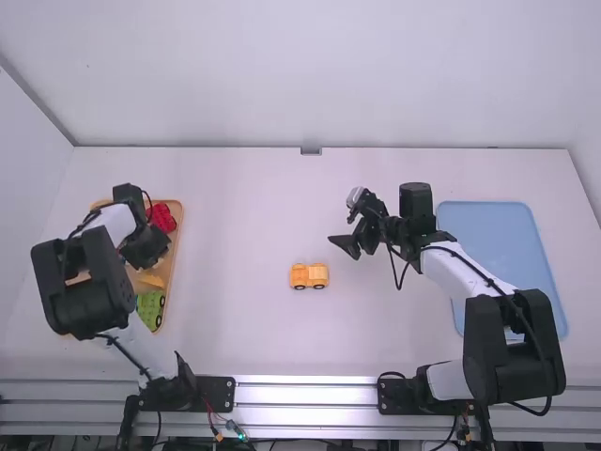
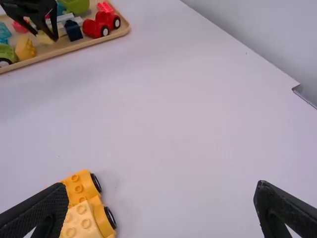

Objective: Assemble lego blocks to make yellow taxi

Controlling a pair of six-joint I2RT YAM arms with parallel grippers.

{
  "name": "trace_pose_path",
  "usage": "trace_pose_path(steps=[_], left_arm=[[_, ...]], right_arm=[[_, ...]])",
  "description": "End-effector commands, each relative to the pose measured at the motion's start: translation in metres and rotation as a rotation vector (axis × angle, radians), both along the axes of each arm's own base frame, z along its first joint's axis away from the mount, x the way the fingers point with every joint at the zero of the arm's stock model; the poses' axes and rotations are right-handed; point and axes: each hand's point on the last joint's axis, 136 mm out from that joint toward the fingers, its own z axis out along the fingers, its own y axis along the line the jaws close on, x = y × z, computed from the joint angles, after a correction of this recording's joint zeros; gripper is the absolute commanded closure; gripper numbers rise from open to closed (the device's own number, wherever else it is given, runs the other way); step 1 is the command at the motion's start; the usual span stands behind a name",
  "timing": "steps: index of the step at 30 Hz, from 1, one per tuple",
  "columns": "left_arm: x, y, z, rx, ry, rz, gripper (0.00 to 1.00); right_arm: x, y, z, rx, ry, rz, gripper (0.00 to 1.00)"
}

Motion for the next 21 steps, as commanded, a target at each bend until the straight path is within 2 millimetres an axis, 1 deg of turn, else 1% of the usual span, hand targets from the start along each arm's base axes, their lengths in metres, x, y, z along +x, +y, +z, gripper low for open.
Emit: trace_pose_path(steps=[1, 3, 4, 6, 7, 9, 10, 12, 14, 15, 17, 19, 20, 21], left_arm=[[0.004, -0.005, 0.024, 0.026, -0.073, 0.088, 0.98], [0.001, -0.018, 0.035, 0.018, -0.106, 0.144, 0.98], [0.001, -0.022, 0.037, 0.016, -0.113, 0.156, 0.98], [0.0, -0.035, 0.041, 0.003, -0.133, 0.178, 0.98], [0.0, -0.049, 0.046, -0.018, -0.157, 0.215, 0.98], [0.0, -0.061, 0.048, -0.055, -0.167, 0.25, 0.98], [0.0, -0.082, 0.049, -0.125, -0.165, 0.261, 0.98], [0.003, -0.111, 0.048, -0.215, -0.16, 0.203, 0.98], [0.005, -0.129, 0.049, -0.264, -0.155, 0.167, 0.98], [0.004, -0.141, 0.048, -0.289, -0.143, 0.189, 0.98], [-0.003, -0.157, 0.044, -0.3, -0.103, 0.28, 0.98], [-0.01, -0.172, 0.038, -0.271, -0.074, 0.401, 0.98], [-0.014, -0.184, 0.035, -0.249, -0.07, 0.45, 0.98], [-0.014, -0.184, 0.035, -0.249, -0.07, 0.45, 0.98]], right_arm=[[0.0, 0.001, 0.004, 0.013, 0.004, 0.004, 0.01], [0.0, 0.001, 0.004, 0.013, 0.005, 0.004, 0.01], [0.0, 0.001, 0.004, 0.013, 0.005, 0.004, 0.01], [0.0, 0.001, 0.004, 0.013, 0.004, 0.004, 0.01], [0.0, 0.001, 0.004, 0.013, 0.004, 0.004, 0.01], [0.0, 0.001, 0.004, 0.013, 0.004, 0.004, 0.01], [0.0, 0.001, 0.004, 0.013, 0.004, 0.004, 0.01], [0.0, 0.001, 0.004, 0.013, 0.004, 0.004, 0.01], [0.0, 0.001, 0.004, 0.013, 0.004, 0.004, 0.02], [0.0, 0.001, 0.004, 0.013, 0.004, 0.004, 0.01], [0.0, 0.001, 0.004, 0.013, 0.004, 0.004, 0.01], [0.0, 0.001, 0.004, 0.013, 0.004, 0.004, 0.01], [0.0, 0.001, 0.004, 0.013, 0.004, 0.004, 0.01], [0.0, 0.001, 0.004, 0.013, 0.004, 0.004, 0.01]])
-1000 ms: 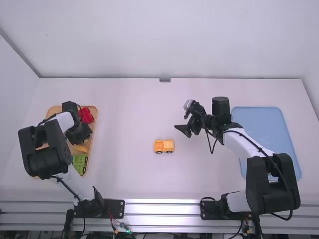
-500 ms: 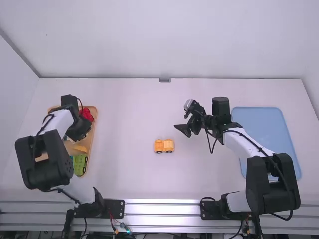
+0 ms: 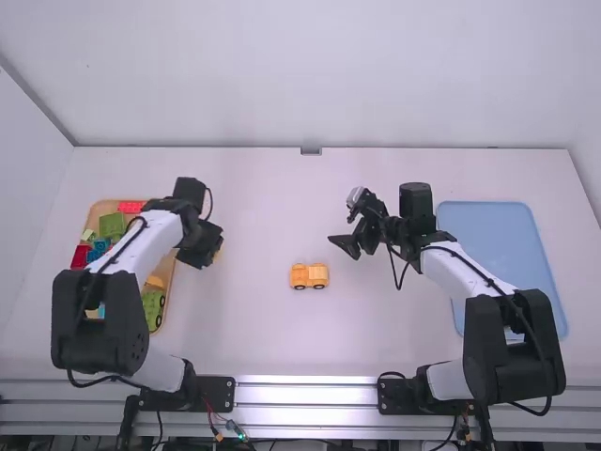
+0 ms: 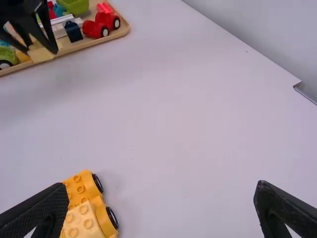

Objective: Assemble lego blocks to make yellow taxi

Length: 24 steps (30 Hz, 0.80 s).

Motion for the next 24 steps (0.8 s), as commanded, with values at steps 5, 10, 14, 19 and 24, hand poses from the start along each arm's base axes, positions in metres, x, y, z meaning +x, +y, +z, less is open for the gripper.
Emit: trace_pose_path(steps=[5, 10, 14, 19, 24], left_arm=[[-0.022, -0.053, -0.011, 0.055, 0.049, 0.293, 0.98], [-0.033, -0.076, -0.017, 0.064, 0.037, 0.416, 0.98], [-0.025, -0.093, -0.033, 0.033, 0.008, 0.388, 0.98], [-0.023, -0.103, -0.052, 0.009, 0.049, 0.384, 0.98], [-0.019, -0.106, -0.06, -0.007, 0.052, 0.386, 0.98]], right_arm=[[0.0, 0.001, 0.004, 0.011, -0.001, 0.007, 0.01], [-0.002, 0.001, 0.001, 0.008, 0.016, 0.007, 0.01], [-0.004, 0.001, -0.001, 0.006, 0.028, 0.007, 0.01], [-0.004, 0.001, -0.001, 0.006, 0.029, 0.007, 0.01], [-0.004, 0.001, -0.001, 0.006, 0.028, 0.007, 0.01]])
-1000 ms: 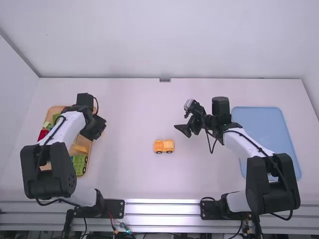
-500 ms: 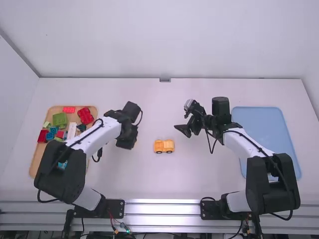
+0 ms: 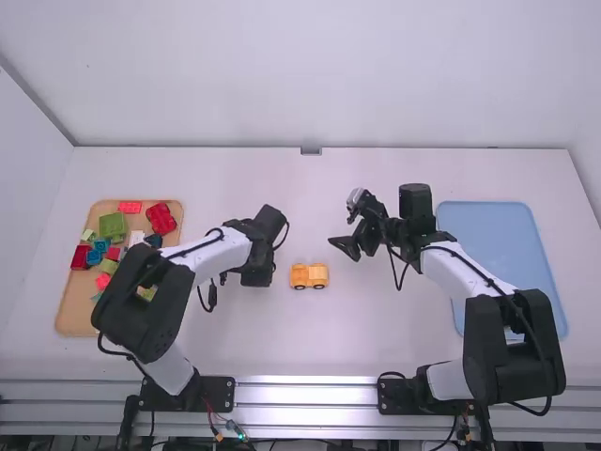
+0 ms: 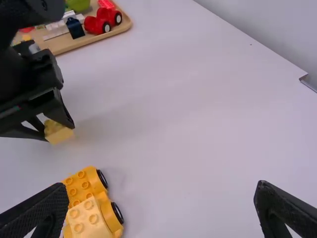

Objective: Assemble lego blocks to make yellow taxi

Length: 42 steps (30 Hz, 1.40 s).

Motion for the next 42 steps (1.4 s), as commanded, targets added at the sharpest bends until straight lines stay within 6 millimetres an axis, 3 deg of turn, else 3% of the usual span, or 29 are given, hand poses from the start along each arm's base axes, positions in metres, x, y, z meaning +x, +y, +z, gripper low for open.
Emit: trace_pose_path(steps=[1, 9, 10, 11, 12, 13, 14, 15, 25, 30, 33, 34, 35, 39, 41, 42], left_arm=[[-0.002, 0.002, -0.008, 0.008, 0.017, 0.022, 0.98], [-0.003, 0.001, -0.02, -0.001, 0.042, 0.071, 0.96], [-0.003, 0.001, -0.02, 0.0, 0.041, 0.071, 0.87], [-0.002, 0.0, -0.02, -0.004, 0.039, 0.07, 0.66], [-0.003, 0.001, -0.02, -0.002, 0.04, 0.07, 0.51], [-0.003, 0.001, -0.02, -0.002, 0.04, 0.071, 0.46], [-0.003, 0.001, -0.02, -0.003, 0.041, 0.07, 0.2], [-0.003, -0.001, -0.02, -0.011, 0.043, 0.07, 0.01], [0.003, 0.001, -0.009, -0.017, 0.009, 0.04, 0.01], [0.018, 0.015, 0.027, 0.021, -0.086, -0.182, 0.01], [0.027, 0.037, 0.062, 0.152, -0.157, -0.449, 0.01], [0.029, 0.039, 0.066, 0.171, -0.165, -0.48, 0.01], [0.036, 0.051, 0.08, 0.264, -0.199, -0.635, 0.01], [0.044, 0.066, 0.098, 0.419, -0.229, -0.871, 0.01], [0.053, 0.085, 0.109, 0.592, -0.208, -0.95, 0.01], [0.057, 0.105, 0.118, 0.744, -0.151, -1.014, 0.01]], right_arm=[[0.0, 0.001, 0.003, 0.011, 0.003, 0.005, 0.01], [0.0, 0.001, 0.003, 0.011, 0.003, 0.005, 0.02], [0.0, 0.001, 0.003, 0.011, 0.004, 0.005, 0.01], [0.0, 0.001, 0.003, 0.01, 0.004, 0.005, 0.01], [-0.001, 0.001, 0.003, 0.01, 0.005, 0.005, 0.01], [-0.001, 0.001, 0.003, 0.01, 0.006, 0.005, 0.01], [-0.001, 0.001, 0.002, 0.01, 0.008, 0.005, 0.01], [-0.002, 0.001, 0.002, 0.008, 0.013, 0.005, 0.02], [-0.002, 0.0, 0.0, 0.004, 0.021, 0.002, 0.02], [-0.001, -0.003, 0.0, 0.004, 0.024, -0.007, 0.01], [-0.001, -0.002, 0.0, 0.005, 0.024, -0.005, 0.01], [-0.001, -0.002, 0.0, 0.004, 0.023, -0.005, 0.02], [-0.001, -0.002, 0.0, 0.004, 0.02, -0.003, 0.01], [-0.001, -0.002, 0.001, 0.004, 0.016, -0.003, 0.01], [0.0, -0.002, 0.001, 0.005, 0.014, -0.003, 0.01], [0.0, -0.003, 0.001, 0.004, 0.014, -0.005, 0.01]])
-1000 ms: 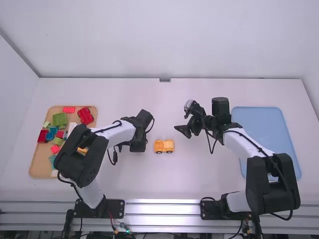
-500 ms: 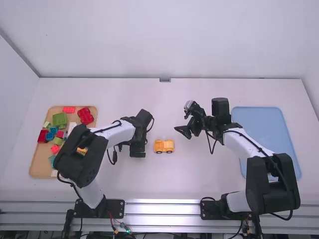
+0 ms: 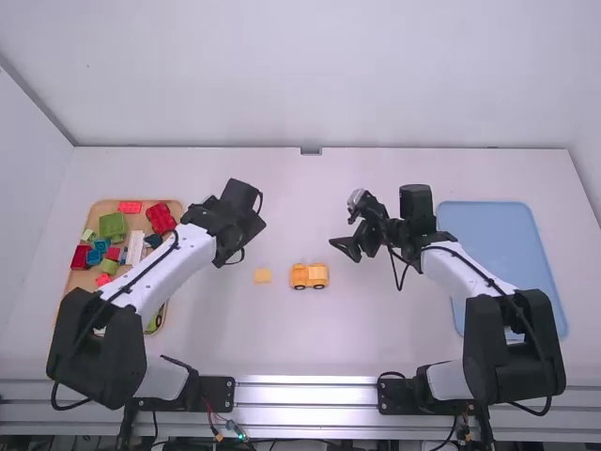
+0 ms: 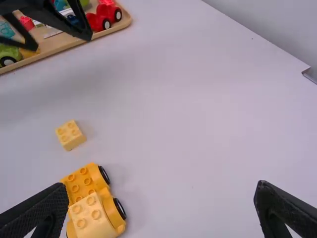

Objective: Assemble lego blocks to make yellow taxi

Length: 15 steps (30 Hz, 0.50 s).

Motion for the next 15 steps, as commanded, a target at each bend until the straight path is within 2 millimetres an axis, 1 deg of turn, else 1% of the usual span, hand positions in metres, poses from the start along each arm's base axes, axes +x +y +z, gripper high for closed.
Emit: trace_pose_path(steps=[1, 2, 3, 4, 5, 6, 7, 8, 9, 11, 12, 13, 14, 15], left_arm=[[0.006, 0.049, 0.023, 0.47, 0.037, -0.228, 0.01], [0.006, 0.054, 0.025, 0.524, 0.053, -0.253, 0.01], [0.005, 0.063, 0.029, 0.624, 0.091, -0.316, 0.01], [0.006, 0.065, 0.031, 0.682, 0.111, -0.372, 0.01], [0.007, 0.066, 0.032, 0.7, 0.116, -0.387, 0.01], [0.011, 0.067, 0.033, 0.744, 0.12, -0.433, 0.01], [0.02, 0.065, 0.036, 0.795, 0.105, -0.5, 0.01], [0.03, 0.055, 0.034, 0.825, 0.088, -0.616, 0.01], [0.036, 0.047, 0.03, 0.827, 0.075, -0.71, 0.01], [0.043, 0.015, 0.014, 0.775, 0.03, -1.04, 0.01], [0.039, -0.006, 0.004, 0.709, -0.012, -1.234, 0.01], [0.03, -0.023, -0.004, 0.659, -0.049, -1.423, 0.01], [0.023, -0.033, -0.008, 0.626, -0.08, -1.535, 0.01], [0.003, -0.056, -0.013, 0.529, -0.212, -1.8, 0.01]], right_arm=[[0.002, -0.001, 0.004, 0.009, -0.005, -0.003, 0.01], [0.003, -0.002, 0.004, 0.009, -0.005, -0.006, 0.01], [0.003, -0.002, 0.004, 0.008, -0.005, -0.006, 0.01], [0.002, -0.002, 0.004, 0.009, -0.005, -0.004, 0.01], [0.002, -0.001, 0.004, 0.009, -0.005, -0.003, 0.01], [0.002, -0.001, 0.004, 0.009, -0.006, -0.003, 0.01], [0.003, -0.002, 0.004, 0.009, -0.006, -0.006, 0.02], [0.003, -0.002, 0.004, 0.009, -0.005, -0.006, 0.01], [0.003, -0.002, 0.004, 0.009, -0.006, -0.006, 0.01], [0.002, -0.001, 0.004, 0.009, -0.005, -0.002, 0.01], [0.002, -0.001, 0.004, 0.009, -0.005, -0.002, 0.01], [0.003, -0.002, 0.004, 0.009, -0.005, -0.005, 0.01], [0.003, -0.002, 0.004, 0.009, -0.004, -0.005, 0.02], [0.002, -0.001, 0.004, 0.008, -0.005, -0.003, 0.01]])
